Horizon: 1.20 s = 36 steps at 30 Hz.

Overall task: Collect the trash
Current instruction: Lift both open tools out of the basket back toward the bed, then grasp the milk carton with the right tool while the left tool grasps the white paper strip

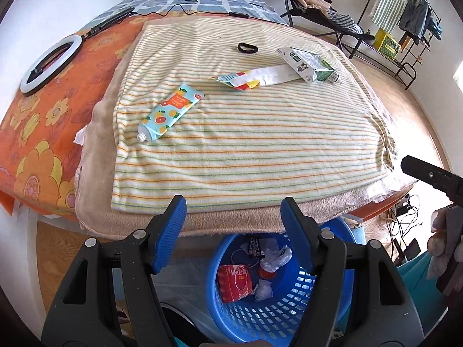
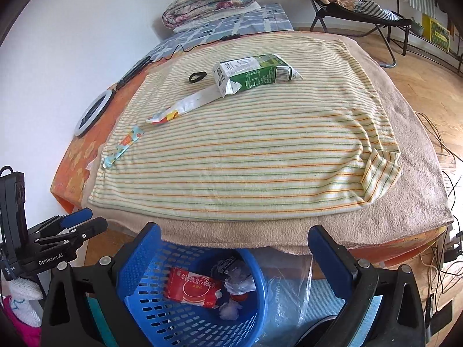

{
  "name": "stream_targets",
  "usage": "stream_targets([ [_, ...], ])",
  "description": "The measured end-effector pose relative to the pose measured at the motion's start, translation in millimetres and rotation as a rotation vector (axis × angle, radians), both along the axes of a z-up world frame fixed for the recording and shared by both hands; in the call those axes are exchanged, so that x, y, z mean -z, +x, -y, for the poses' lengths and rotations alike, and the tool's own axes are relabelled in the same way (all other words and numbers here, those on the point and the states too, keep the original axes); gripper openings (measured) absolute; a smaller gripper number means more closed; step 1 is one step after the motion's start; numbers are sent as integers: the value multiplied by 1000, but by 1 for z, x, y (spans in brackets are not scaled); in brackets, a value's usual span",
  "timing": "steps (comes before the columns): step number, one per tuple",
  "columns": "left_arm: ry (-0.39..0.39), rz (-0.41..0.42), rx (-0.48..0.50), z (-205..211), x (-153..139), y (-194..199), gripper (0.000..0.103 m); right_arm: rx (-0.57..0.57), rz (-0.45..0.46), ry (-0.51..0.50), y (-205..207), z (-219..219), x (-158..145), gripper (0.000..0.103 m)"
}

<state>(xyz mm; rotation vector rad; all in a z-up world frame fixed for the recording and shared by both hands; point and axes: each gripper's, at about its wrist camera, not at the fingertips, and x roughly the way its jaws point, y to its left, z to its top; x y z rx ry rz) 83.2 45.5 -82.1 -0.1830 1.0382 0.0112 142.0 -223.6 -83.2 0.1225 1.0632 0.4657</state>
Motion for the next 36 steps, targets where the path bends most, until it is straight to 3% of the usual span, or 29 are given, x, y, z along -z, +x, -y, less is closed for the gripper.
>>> stream_targets([
  [9, 8, 31, 39, -4, -17, 44, 70, 66, 26, 25, 69, -7, -35, 103],
  [21, 46, 29, 108, 0, -13, 94, 70, 176, -56, 63, 150, -25, -36, 103],
  [27, 49, 29, 120, -1, -8, 111, 70, 241, -101, 24, 194, -44, -27, 103],
  [31, 51, 38, 125, -3, -8, 122, 70, 287, -84, -35, 226, -60, -25, 103],
  [36, 32, 45, 113, -10, -6, 129, 70, 255, -66, -149, 268, -93, -18, 103],
])
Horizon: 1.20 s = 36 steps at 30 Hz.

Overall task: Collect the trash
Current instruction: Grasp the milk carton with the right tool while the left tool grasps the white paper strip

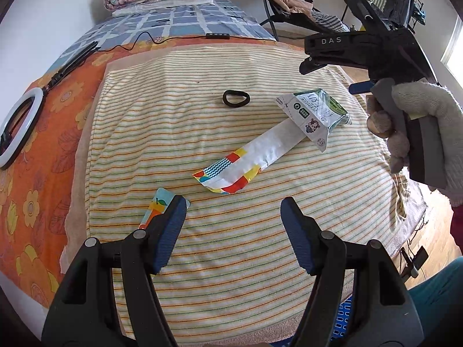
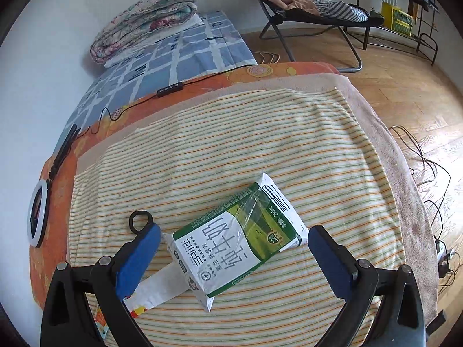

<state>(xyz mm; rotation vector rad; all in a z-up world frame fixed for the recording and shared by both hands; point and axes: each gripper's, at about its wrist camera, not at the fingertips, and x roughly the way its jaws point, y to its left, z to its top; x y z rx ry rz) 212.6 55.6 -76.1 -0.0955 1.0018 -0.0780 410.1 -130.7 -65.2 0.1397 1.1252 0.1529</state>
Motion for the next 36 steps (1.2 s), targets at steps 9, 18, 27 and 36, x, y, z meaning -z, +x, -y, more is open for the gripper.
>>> stream_targets([
  [9, -5, 0, -28, -14, 3, 8, 70, -121, -51, -203, 27, -47, 41, 102],
  [18, -21, 10, -53, -23, -2, 13, 70, -289, -27, -351, -2, -42, 52, 100],
  [27, 34, -28, 128, 23, 4, 60, 70, -284, -107, -187, -33, 35, 64, 101],
  [36, 209, -166, 294, 59, 50, 107, 70, -177, -167, 62, -29, 86, 72, 100],
])
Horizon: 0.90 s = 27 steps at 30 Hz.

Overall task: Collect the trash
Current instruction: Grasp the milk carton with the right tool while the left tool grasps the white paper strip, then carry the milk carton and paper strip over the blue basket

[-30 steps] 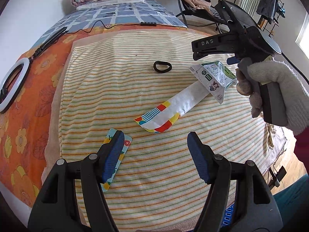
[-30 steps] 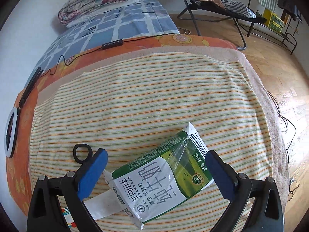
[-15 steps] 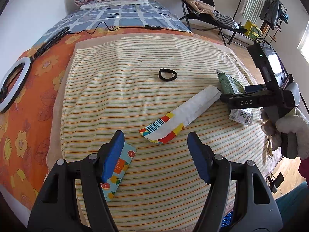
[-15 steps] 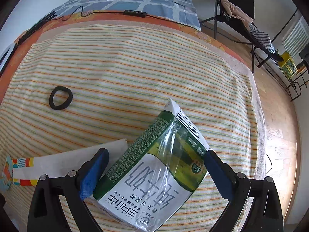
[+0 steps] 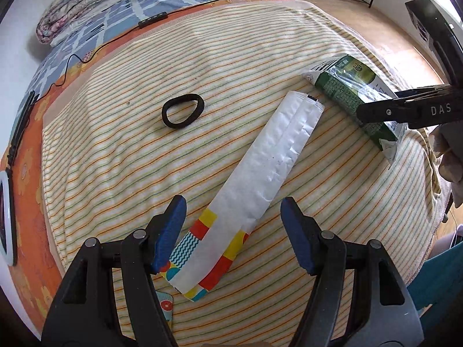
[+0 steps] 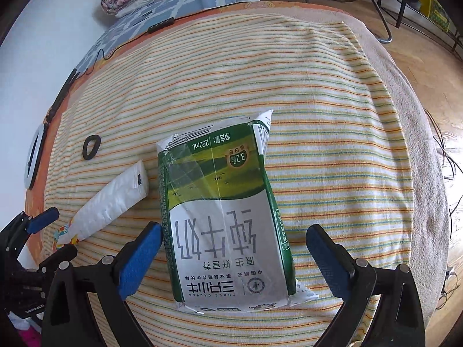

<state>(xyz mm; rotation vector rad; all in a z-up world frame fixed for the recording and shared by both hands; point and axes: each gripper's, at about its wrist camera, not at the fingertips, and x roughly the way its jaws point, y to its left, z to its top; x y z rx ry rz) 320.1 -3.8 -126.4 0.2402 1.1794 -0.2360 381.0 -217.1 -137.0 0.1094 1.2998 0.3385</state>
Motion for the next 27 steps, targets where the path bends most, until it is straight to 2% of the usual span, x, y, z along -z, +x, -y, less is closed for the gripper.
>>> stream_targets([
  [2, 13, -19, 4, 1, 9, 5, 70, -10, 1, 0, -2, -1, 0, 99],
  [6, -23, -26, -16, -1, 14, 7, 68, -49, 16, -5, -7, -12, 0, 99],
  [7, -40, -27, -26, -2, 14, 7, 59, -61, 19, -14, -8, -17, 1, 99],
  [8, -58, -26, -38, -3, 13, 6, 56, -70, 22, -25, -8, -23, 2, 98],
  [10, -77, -19, -55, -4, 11, 3, 39, -83, 28, -55, -9, -27, 4, 97],
  [11, -89, -18, -64, -5, 9, 4, 37, -87, 32, -71, -9, -29, 4, 96],
  [12, -103, -20, -71, -6, 8, 2, 29, -88, 37, -81, -9, -30, 5, 94],
  [15, -154, -22, -107, -9, 5, -3, 21, -83, 55, -92, -12, -29, 3, 85],
  [19, -199, -9, -141, -10, -2, -18, 20, -74, 69, -56, -19, -19, -1, 83],
  [27, -202, 23, -162, -6, -15, -58, 20, -82, 149, -56, -49, -16, -24, 83],
])
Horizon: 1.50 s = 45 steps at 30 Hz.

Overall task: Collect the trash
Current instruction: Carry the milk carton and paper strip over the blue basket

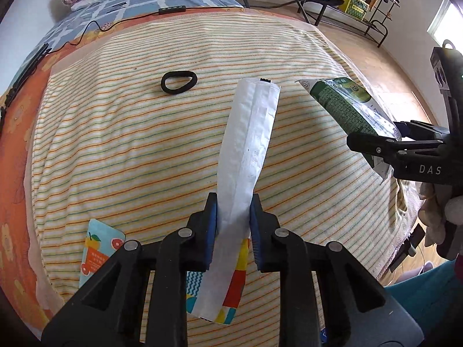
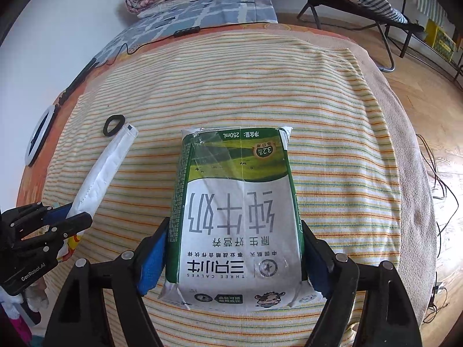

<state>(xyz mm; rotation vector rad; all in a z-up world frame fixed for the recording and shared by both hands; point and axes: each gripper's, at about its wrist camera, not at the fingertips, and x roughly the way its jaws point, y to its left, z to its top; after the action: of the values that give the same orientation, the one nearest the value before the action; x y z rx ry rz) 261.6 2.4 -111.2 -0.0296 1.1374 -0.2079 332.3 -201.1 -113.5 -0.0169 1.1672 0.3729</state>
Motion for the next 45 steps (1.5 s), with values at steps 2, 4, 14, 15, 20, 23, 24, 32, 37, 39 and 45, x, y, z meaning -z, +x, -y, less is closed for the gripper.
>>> stream_targets([
  [2, -7, 4, -11, -1, -4, -12, 20, -20, 26, -16, -12, -3, -5, 83],
  [4, -11, 10, -22, -2, -9, -24, 20, -36, 42, -30, -25, -4, -8, 82],
  [14, -33, 54, -65, -4, -34, -99, 20, -104, 97, 2, -96, -11, -32, 83],
  [15, -36, 58, -68, -3, -35, -107, 20, -112, 102, 6, -106, -10, -34, 83],
  [20, -55, 62, -88, 1, -37, -150, 20, -150, 125, 20, -147, -12, -43, 83],
  [23, -62, 56, -101, 2, -35, -172, 20, -167, 123, 33, -169, -12, -44, 83],
  [24, -67, 53, -108, 3, -34, -181, 20, -170, 123, 37, -176, -11, -44, 83],
  [32, -107, 12, -135, 10, -17, -230, 20, -192, 102, 74, -225, -5, -38, 83],
  [37, -146, -36, -159, 14, 0, -253, 20, -202, 77, 83, -251, -4, -26, 83],
  [39, -153, -53, -168, 14, 6, -260, 20, -203, 59, 88, -258, -3, -19, 83],
  [45, -165, -100, -174, 17, 20, -272, 20, -211, 14, 89, -274, -2, -4, 83],
])
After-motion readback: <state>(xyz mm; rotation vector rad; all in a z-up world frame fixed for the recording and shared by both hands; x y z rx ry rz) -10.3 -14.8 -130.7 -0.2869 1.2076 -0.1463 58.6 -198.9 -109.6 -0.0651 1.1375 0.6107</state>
